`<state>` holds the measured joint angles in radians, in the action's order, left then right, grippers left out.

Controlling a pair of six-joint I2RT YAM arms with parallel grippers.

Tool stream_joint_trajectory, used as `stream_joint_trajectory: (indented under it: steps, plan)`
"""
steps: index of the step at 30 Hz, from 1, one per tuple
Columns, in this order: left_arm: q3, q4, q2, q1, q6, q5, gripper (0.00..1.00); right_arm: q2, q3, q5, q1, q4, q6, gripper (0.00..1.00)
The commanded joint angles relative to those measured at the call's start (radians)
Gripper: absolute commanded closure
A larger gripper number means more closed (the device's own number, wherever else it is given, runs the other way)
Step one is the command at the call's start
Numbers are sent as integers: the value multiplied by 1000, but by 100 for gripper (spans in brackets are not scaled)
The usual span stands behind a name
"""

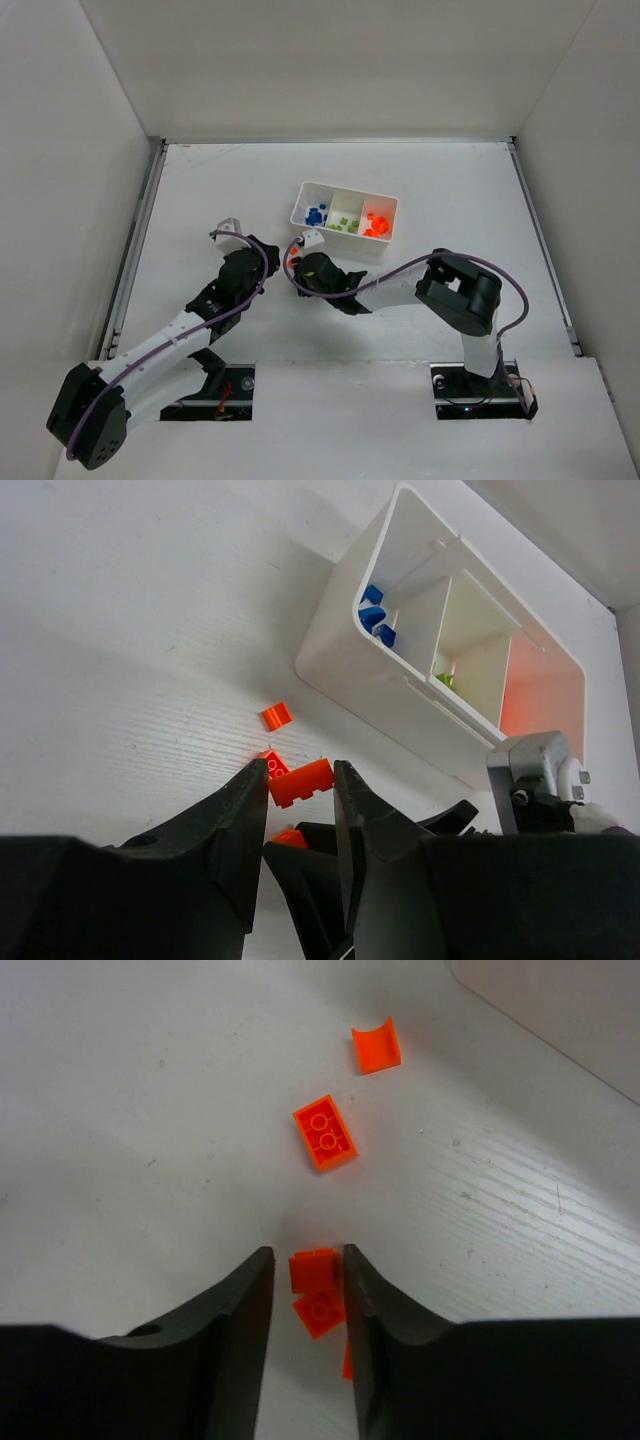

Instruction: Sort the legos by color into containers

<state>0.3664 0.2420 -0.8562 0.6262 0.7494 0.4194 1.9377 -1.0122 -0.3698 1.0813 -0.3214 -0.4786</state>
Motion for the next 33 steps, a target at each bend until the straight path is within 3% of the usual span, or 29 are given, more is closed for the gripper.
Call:
stream_joint_trajectory:
  steps: [1,4,12,20,23,30,33]
  plan:
    - [-6,29,-3,-7,-1,-14,76,12,-43,-9,-2,16,2,67]
    - [-15,39,-3,-7,8,-14,76,-12,-28,-20,-4,19,-14,77]
    - [74,123,-133,49,8,-24,76,-334,131,-20,-71,19,-63,80]
    - [351,259,-450,212,-36,-74,75,-739,299,-21,-335,134,-34,79]
    - [471,292,-590,244,-74,-84,75,-813,316,-9,-427,160,-38,79]
    - [727,313,-898,232,-84,-143,74,-861,288,-3,-472,200,-25,79]
    - [811,295,-977,234,-87,-153,67,-844,285,5,-494,203,-23,79]
